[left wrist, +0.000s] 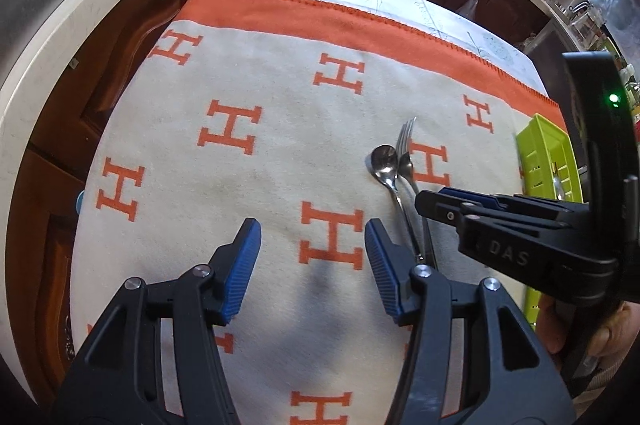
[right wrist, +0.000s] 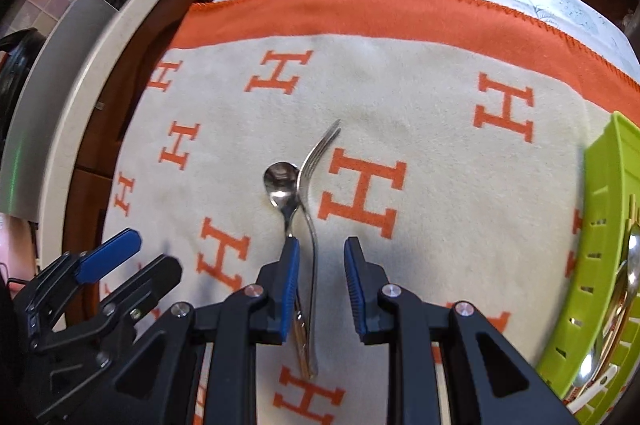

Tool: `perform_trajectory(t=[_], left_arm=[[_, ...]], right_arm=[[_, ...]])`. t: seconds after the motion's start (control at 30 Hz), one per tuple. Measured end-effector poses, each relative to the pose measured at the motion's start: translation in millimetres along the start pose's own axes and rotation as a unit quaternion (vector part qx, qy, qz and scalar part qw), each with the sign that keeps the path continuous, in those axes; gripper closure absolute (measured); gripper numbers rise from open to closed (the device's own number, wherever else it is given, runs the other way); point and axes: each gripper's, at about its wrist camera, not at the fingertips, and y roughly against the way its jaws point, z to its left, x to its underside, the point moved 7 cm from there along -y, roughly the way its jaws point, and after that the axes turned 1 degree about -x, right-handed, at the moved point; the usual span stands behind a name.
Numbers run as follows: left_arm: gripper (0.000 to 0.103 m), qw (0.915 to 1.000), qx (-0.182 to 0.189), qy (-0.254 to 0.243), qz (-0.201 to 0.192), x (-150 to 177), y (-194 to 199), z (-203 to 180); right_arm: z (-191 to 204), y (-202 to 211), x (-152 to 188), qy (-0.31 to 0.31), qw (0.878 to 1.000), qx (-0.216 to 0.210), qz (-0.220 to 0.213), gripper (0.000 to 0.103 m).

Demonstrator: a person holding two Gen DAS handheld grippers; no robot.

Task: Organize utensils
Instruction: 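Move both open tools back over the last teaspoon and fork, then grasp the bent fork with the right tool while the left tool grasps the teaspoon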

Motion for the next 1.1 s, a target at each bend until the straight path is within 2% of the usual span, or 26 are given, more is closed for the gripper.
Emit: perform_trajectory(t=[0.3,0.73,0.9,0.93,0.97,1.03,1.1], left_arm=[[0.052,1.0000,0.002,0.001,0.007,-1.3,-10.4,5.4],[0.052,0.9999,-0.003,0.001,0.011,7.4,-21.0,9.3],[0.052,0.9993,0.007,-0.004,0.036,17.4,-30.5,3.1],[0.052,0.9991,0.010,-0.002,0.041,19.5,-33.0,1.2],[0.052,0.9990,0.012,-0.001,0.043,20.3,-34.6,-0.3],[0.052,0.9986,0.019,-0.001,0.050,21.9,-37.7,-5.1],[0.052,0.9981,0.026,-0.001,0.056,21.9,-40.0,-11.5]], right_arm=[[4.1,-9.6,-5.1,0.024,0.999,0.025,-0.007,0.080],[6.6,-11.2,-5.7,0.038,0.998,0.037,-0.017,0.080],[7.7,-10.8,-2.3,0.059,0.997,0.052,-0.022,0.080],[7.9,-10.7,-1.5,0.063,0.996,0.056,-0.023,0.083],[7.1,-10.3,-0.2,0.067,0.995,0.065,-0.025,0.090],[2.4,-8.9,3.1,0.064,0.995,0.071,-0.028,0.098],[-5.5,-6.2,5.8,0.045,0.997,0.047,-0.029,0.099]])
